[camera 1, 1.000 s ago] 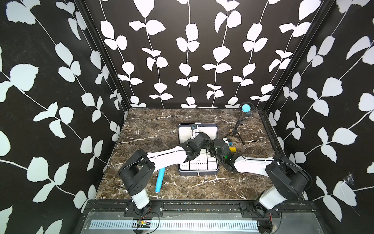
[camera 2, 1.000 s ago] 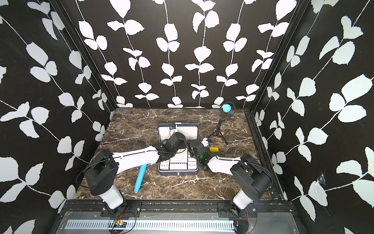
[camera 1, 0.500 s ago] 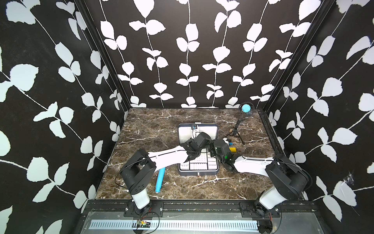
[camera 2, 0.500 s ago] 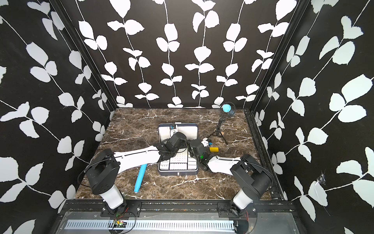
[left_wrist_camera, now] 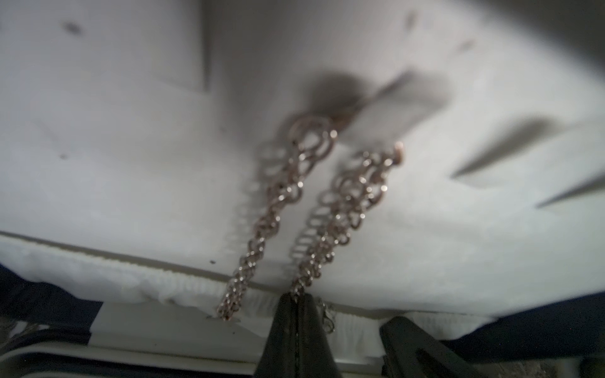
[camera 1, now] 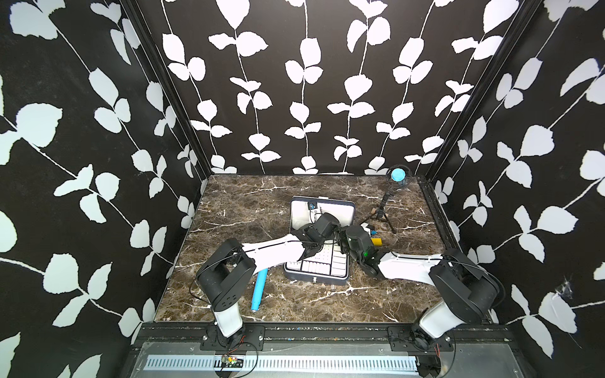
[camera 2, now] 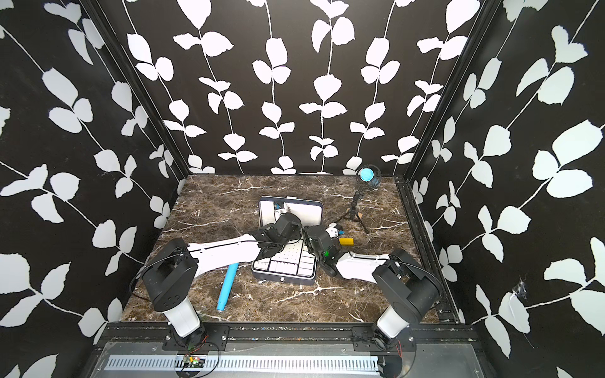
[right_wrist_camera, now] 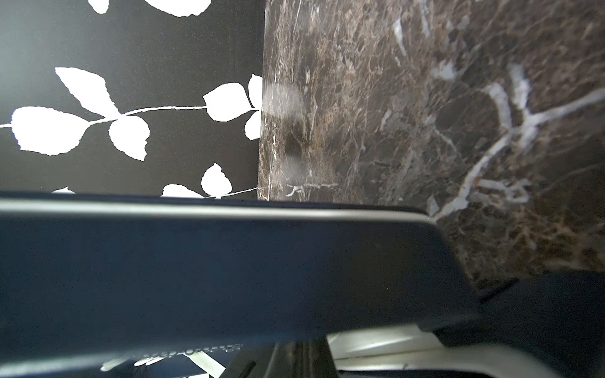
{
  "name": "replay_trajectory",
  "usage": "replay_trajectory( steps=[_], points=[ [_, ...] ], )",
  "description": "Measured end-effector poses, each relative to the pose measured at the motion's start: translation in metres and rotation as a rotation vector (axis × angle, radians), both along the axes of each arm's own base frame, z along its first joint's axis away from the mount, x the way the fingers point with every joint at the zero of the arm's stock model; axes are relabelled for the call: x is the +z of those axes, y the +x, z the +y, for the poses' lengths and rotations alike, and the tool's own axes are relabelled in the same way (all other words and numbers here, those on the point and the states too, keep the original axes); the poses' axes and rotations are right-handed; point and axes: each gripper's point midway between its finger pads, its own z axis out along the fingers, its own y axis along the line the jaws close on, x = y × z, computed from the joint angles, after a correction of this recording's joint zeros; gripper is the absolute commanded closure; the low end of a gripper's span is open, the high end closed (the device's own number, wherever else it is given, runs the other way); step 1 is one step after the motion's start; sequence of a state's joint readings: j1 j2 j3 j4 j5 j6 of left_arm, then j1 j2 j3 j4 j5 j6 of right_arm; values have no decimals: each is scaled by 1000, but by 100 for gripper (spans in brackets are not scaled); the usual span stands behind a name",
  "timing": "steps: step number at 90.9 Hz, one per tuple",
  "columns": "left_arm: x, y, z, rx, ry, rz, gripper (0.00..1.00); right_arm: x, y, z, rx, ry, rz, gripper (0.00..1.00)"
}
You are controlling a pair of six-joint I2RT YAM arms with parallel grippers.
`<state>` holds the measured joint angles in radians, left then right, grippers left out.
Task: Put jewelry chain into jewelry box
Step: Adjust the necklace in the storage slot.
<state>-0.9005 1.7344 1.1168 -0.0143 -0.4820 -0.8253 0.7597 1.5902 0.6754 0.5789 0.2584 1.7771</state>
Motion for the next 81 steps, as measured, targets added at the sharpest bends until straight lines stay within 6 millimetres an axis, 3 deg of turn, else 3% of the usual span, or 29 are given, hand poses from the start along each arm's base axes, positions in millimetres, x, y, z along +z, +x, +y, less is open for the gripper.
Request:
replay_trajectory(
  steps=[24,50,81],
  points=[
    [6,2,1,-23,8,-13,100,0,0,0,0,0,0,100],
    [45,8,-1,-35,-65,-97,100,0,0,0,1,0,-1,100],
    [55,11,-7,-56,-97,-129,100,0,0,0,1,0,-1,100]
  ],
)
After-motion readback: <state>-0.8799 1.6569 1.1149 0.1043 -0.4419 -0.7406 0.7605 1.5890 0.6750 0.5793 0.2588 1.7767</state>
